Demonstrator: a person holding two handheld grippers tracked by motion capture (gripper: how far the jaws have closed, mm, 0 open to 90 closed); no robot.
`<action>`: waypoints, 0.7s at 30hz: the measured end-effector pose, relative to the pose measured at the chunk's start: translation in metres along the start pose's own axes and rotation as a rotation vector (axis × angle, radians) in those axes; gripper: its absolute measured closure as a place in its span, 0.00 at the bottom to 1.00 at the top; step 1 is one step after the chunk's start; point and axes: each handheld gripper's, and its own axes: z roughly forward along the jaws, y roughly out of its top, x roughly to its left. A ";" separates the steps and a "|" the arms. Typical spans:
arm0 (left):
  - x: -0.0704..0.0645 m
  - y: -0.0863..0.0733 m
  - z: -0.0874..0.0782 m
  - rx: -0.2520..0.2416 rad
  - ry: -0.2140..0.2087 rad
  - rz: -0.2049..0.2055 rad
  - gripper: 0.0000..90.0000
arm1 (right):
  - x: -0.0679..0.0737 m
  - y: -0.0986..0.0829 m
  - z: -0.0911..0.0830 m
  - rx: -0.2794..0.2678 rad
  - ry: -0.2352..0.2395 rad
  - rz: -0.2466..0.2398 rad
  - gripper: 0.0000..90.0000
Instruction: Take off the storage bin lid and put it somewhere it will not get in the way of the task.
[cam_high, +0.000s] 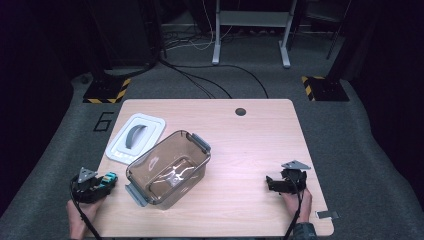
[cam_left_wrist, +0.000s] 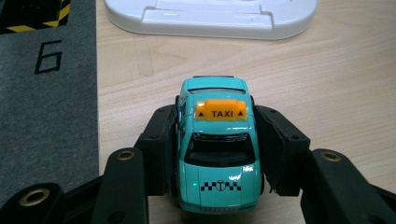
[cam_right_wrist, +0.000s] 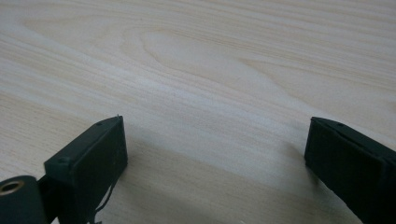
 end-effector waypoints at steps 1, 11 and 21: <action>0.000 0.001 -0.001 -0.008 -0.001 -0.002 0.57 | 0.000 0.000 0.000 -0.001 0.002 -0.002 0.06; -0.001 0.013 -0.002 -0.001 -0.019 0.013 0.57 | 0.000 0.000 0.000 -0.001 0.005 -0.001 0.06; 0.000 0.008 0.006 0.020 -0.031 -0.005 0.55 | 0.000 0.000 0.000 -0.002 0.003 -0.002 0.06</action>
